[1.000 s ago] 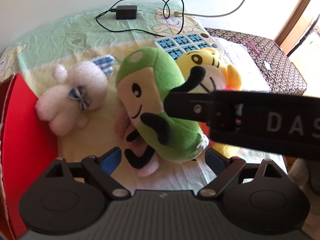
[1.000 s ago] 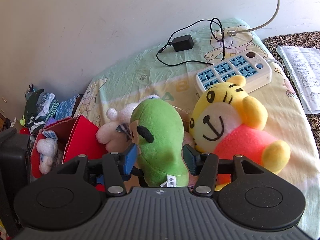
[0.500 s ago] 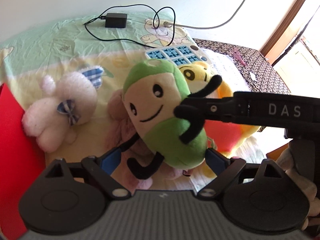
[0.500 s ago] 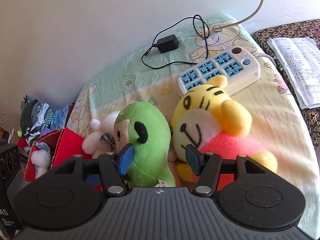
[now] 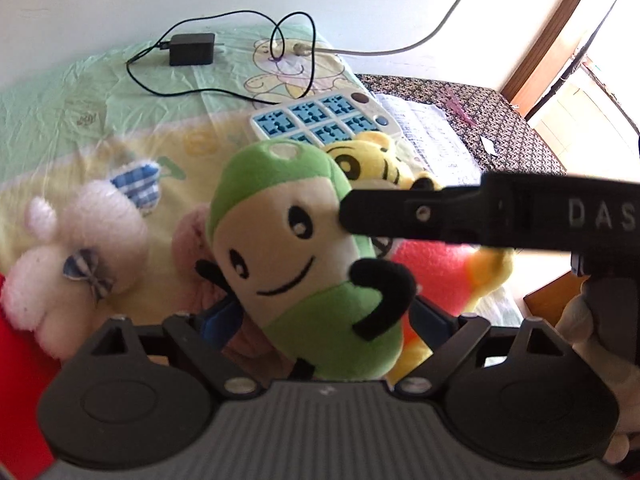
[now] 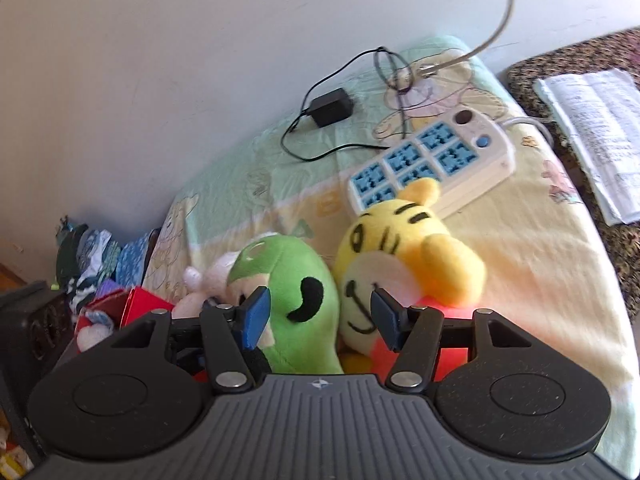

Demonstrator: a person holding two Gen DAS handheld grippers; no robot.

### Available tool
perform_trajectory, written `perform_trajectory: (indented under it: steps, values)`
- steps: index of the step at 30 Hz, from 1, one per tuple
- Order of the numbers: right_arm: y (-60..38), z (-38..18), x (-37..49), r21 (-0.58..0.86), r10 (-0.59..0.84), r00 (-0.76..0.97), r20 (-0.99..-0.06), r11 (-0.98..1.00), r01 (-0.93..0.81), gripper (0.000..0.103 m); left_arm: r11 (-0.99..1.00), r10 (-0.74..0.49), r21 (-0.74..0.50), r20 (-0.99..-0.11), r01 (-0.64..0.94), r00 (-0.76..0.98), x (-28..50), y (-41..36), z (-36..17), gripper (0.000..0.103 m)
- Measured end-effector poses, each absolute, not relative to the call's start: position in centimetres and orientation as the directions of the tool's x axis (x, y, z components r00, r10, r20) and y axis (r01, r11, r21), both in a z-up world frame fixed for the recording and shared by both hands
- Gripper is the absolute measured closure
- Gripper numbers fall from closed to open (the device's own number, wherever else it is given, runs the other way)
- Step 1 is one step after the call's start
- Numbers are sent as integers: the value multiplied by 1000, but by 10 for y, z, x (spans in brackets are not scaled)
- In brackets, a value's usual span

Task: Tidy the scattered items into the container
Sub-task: 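Close the right gripper on the green bean-shaped plush, then lift the green plush with the right gripper and carry it to the box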

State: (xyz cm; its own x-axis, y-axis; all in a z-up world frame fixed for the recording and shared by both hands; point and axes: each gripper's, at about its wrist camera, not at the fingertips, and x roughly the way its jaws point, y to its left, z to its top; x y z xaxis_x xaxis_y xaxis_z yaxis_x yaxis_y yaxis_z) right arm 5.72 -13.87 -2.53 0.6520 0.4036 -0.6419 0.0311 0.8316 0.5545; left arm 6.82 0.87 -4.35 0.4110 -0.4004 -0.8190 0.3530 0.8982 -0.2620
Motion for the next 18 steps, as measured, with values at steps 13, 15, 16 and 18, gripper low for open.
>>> perform_trajectory:
  steps: [13, 15, 16, 18]
  values:
    - [-131, -43, 71, 712, 595, 552, -584, 702, -3, 51, 910, -400, -302, -820, 284, 410, 73, 25, -46, 32]
    - [-129, -40, 67, 713, 598, 550, -583, 701, -8, 51, 909, -404, -308, -817, 281, 412, 68, 26, -42, 34]
    - [-129, -38, 64, 712, 599, 552, -580, 702, -13, 51, 909, -403, -305, -814, 283, 418, 64, 25, -39, 34]
    - [-129, -33, 58, 715, 603, 557, -571, 699, -24, 51, 911, -398, -293, -810, 289, 432, 56, 23, -32, 34]
